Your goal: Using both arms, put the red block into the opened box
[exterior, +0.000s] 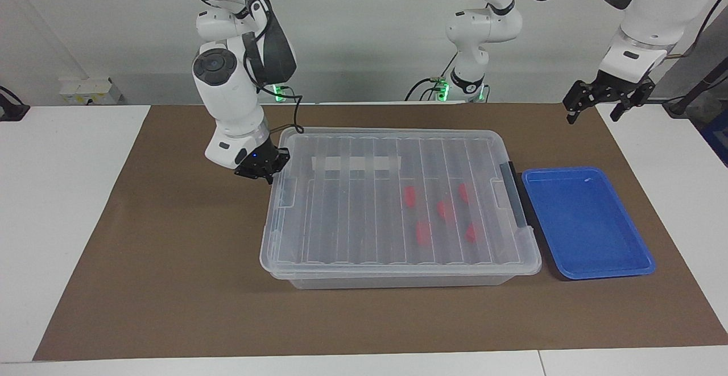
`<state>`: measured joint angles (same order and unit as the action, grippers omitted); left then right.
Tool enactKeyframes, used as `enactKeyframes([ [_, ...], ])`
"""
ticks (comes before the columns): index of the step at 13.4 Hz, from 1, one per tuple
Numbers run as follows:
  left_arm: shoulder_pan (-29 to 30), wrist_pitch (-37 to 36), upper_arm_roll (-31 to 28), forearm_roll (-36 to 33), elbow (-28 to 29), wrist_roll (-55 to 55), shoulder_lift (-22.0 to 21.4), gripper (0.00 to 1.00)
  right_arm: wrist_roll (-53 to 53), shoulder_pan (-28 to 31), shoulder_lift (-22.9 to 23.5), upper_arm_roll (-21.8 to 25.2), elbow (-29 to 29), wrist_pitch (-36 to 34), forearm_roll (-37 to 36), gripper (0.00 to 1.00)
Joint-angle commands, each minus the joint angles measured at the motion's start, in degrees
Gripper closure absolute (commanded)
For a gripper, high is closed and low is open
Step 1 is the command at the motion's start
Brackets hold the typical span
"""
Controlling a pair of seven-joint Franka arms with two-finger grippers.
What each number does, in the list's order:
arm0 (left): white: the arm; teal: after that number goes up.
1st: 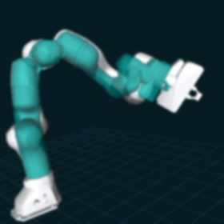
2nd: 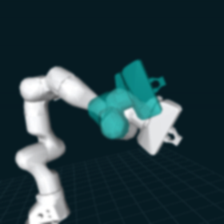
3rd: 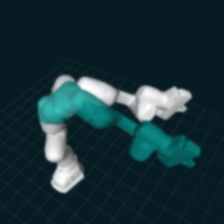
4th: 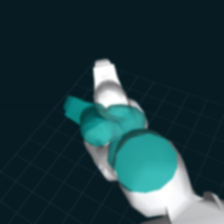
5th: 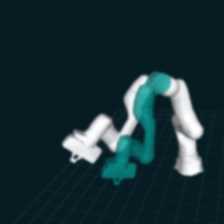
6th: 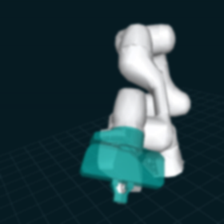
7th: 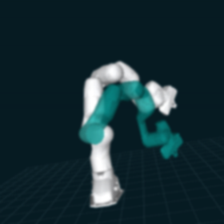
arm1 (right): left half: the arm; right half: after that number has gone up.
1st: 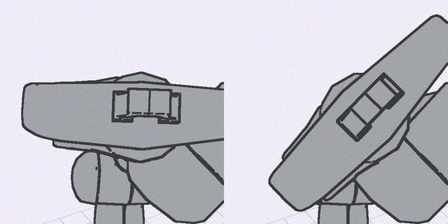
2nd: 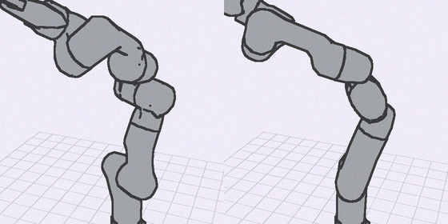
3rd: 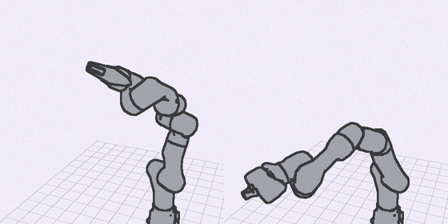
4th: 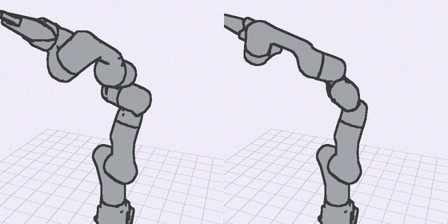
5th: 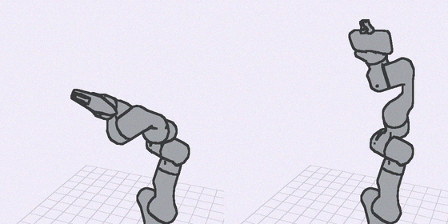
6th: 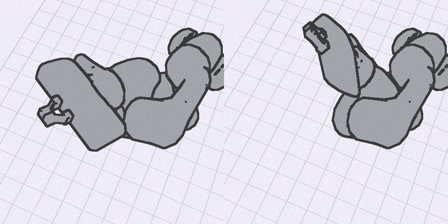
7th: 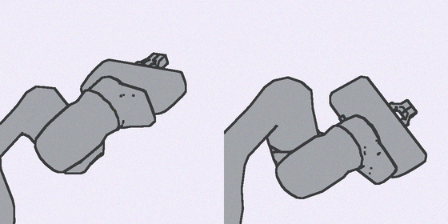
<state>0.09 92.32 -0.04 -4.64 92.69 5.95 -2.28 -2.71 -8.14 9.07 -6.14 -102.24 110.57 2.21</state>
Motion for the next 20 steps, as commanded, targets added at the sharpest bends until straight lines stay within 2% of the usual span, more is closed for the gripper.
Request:
enactKeyframes([
  [1,-1.84,1.19,-0.66,0.60,1.88,0.82,-1.32,0.00,-0.54,-0.04,-1.59,-0.01,-1.56,-0.17,1.66,1.00],
  [9,-3.08,0.67,-0.75,1.65,1.96,-3.31,-1.41,0.00,10.87,5.67,-8.44,0.77,-3.05,-4.04,-0.10,1.00],
  [10,-3.08,0.67,-0.75,1.65,1.96,-3.32,-1.41,0.00,11.93,7.24,-9.15,0.69,-3.05,-4.65,-0.54,0.08],
  [11,-2.99,0.84,-0.75,1.65,1.96,-3.23,-1.50,0.00,12.72,7.96,-9.41,0.69,-2.27,-5.27,-0.63,0.00],
  [14,-2.99,0.85,-0.75,1.57,2.05,-3.23,-1.32,0.00,14.65,8.14,-9.16,0.69,1.41,-7.28,-3.17,0.00],
  [16,-2.29,0.49,-0.84,1.56,2.05,-3.23,-1.32,0.00,16.59,8.14,-8.63,0.69,6.33,-12.10,-3.44,0.00],
  [18,-2.11,0.49,-0.84,1.56,2.05,-3.32,-1.41,0.00,16.77,7.88,-8.54,0.51,9.59,-15.01,-7.47,0.00],
  [20,-2.11,0.84,-0.84,1.56,2.05,-3.23,-1.32,0.00,16.60,8.49,-8.36,0.51,13.19,-19.40,-6.78,0.00],
])
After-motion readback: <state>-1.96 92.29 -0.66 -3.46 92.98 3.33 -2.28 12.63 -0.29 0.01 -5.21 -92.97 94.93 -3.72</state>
